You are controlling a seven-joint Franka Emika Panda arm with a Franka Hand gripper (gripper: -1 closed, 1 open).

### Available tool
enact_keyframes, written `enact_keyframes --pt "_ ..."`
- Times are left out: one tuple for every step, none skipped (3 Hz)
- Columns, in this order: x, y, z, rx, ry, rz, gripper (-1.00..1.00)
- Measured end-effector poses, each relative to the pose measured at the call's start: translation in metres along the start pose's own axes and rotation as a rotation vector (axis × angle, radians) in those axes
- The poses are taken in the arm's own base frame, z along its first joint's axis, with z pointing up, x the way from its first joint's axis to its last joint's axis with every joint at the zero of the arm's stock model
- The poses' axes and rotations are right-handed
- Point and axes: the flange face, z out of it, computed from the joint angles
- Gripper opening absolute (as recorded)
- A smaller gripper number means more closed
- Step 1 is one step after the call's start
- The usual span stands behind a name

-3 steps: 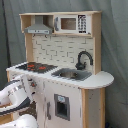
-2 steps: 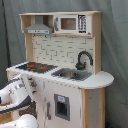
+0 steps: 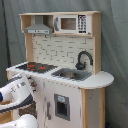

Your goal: Play with the kitchen

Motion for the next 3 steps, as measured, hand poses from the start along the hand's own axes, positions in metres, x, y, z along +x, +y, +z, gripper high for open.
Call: enact_keyframes --pt "-0.0159 -0.0003 -0.0021 0.032 -0.007 -0.068 1.0" --pt "-0.0186 -0.0001 -0.0018 0.031 -0.013 -0.07 1.0" --pt "-0.0197 0.0001 -0.0017 0.031 -0.015 -0.07 -1.0"
